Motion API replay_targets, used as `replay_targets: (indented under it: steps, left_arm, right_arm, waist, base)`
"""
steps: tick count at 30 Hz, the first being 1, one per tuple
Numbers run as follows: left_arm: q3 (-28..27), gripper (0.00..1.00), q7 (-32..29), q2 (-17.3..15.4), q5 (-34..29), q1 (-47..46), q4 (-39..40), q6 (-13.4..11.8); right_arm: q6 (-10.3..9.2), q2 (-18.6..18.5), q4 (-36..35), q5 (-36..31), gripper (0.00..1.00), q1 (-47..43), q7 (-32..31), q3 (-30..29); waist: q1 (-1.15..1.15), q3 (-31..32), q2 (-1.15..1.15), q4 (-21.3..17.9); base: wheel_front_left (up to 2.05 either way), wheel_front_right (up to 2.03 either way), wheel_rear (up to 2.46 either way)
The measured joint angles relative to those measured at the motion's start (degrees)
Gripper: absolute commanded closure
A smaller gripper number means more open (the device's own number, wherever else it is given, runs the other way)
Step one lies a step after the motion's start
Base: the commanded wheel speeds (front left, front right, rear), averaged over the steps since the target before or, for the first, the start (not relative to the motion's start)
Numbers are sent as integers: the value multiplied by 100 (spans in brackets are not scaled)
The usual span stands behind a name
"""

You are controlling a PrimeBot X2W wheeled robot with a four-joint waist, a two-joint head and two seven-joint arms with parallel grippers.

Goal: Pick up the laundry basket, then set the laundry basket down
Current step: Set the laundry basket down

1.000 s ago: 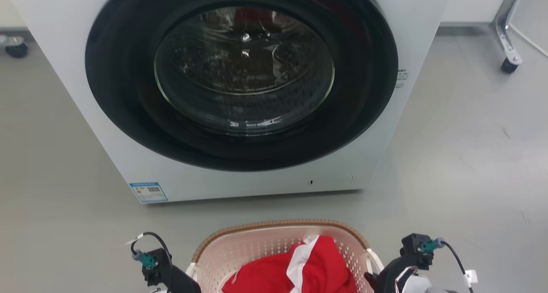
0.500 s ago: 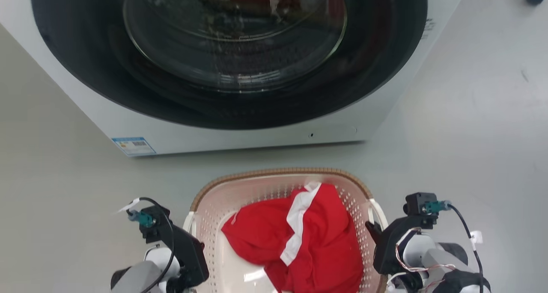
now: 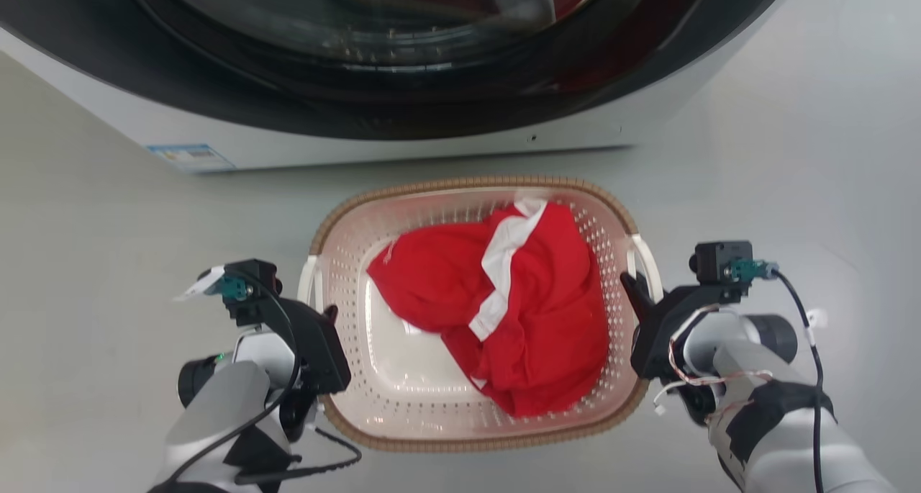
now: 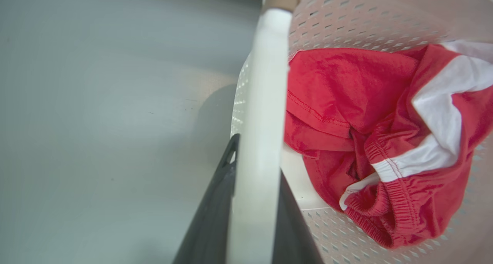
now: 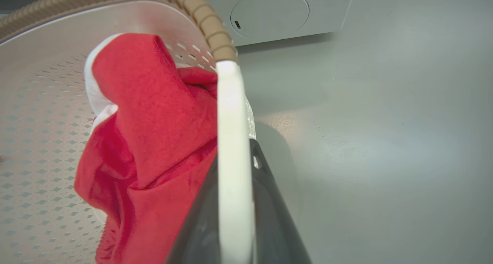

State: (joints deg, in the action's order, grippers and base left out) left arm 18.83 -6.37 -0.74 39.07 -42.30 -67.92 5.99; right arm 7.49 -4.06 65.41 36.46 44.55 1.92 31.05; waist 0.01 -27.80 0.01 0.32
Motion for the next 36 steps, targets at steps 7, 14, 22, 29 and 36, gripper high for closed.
replay_targets:
  steps: [7, 14, 22, 29, 36]
  left_arm:
    - [12, 100, 275, -35, -65, -371, 69, -54]
    - [35, 100, 447, -55, -134, -806, 145, -97]
    - [60, 100, 635, -47, -187, -1107, 132, -97]
    - [67, 100, 758, -27, -191, -1164, 44, -94]
    - [71, 100, 901, -27, -196, -1311, -30, -86]
  right_arm:
    - [-18, -33, -30, -71, 100, 428, 178, 24]
    - [-52, -98, -44, -116, 100, 843, 309, 31]
    - [-67, -153, -5, -136, 100, 1149, 433, 32]
    - [-66, -142, 85, -154, 100, 1248, 528, 42]
    - [-66, -131, 174, -179, 100, 1419, 605, 44]
  waist:
    - [0, -593, 0, 16]
    - [0, -1186, 0, 28]
    - [0, -1808, 0, 66]
    - [-1, -2110, 0, 93]
    - [-1, -2345, 0, 93]
  base:
    - [0, 0, 0]
    - [0, 0, 0]
    - [0, 0, 0]
    - [0, 0, 0]
    - [0, 0, 0]
